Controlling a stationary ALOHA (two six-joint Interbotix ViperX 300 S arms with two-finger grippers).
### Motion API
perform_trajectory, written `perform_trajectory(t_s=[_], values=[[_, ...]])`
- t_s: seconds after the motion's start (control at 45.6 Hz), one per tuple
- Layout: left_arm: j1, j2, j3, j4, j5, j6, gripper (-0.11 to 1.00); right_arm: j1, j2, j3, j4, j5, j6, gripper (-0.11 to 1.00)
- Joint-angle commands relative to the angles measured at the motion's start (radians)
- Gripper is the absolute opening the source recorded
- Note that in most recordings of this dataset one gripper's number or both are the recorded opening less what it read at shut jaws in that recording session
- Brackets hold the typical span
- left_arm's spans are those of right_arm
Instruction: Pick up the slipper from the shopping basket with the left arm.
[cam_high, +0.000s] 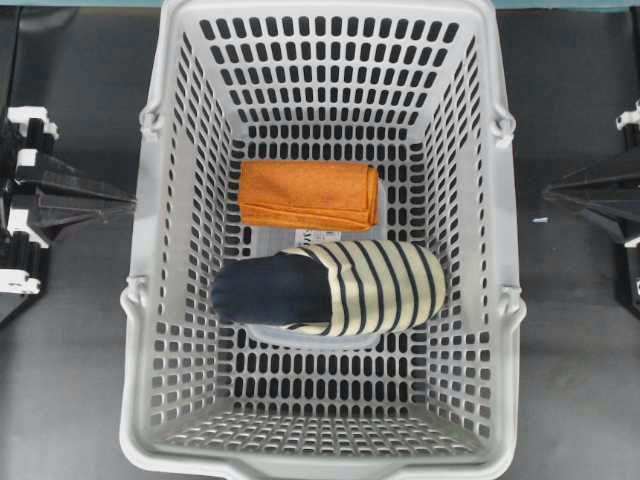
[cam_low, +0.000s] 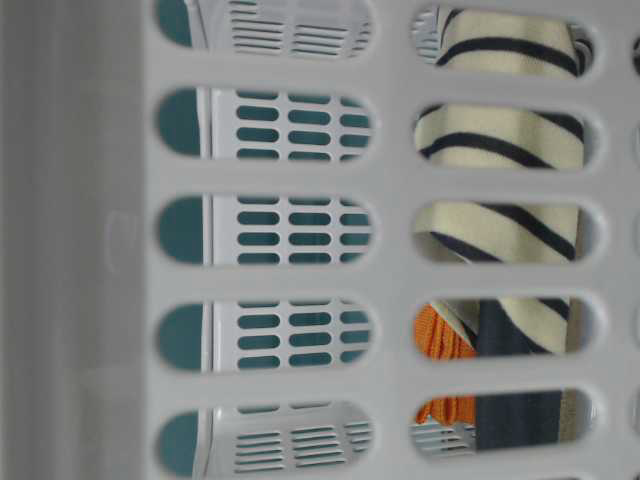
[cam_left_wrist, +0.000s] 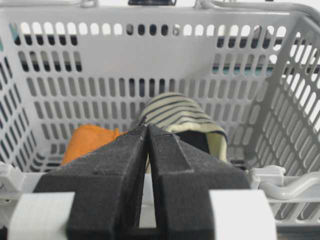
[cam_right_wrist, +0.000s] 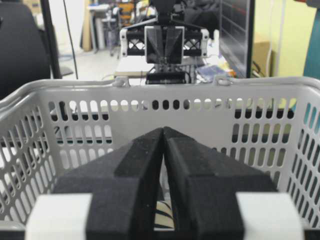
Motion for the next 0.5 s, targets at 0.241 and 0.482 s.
perform_trajectory(t_s=[0.241, 0.482], values=[[-0.006, 0.055, -0.314, 0.044, 0.400, -0.049, 0.00, 0.031, 0.000, -0.012, 0.017, 0.026, 0.046, 0.00], [-0.041, 0.273, -0.572, 0.044, 0.666, -0.041, 0.00, 0.031, -0.017, -0.012, 0.017, 0.075, 0.066, 0.00]])
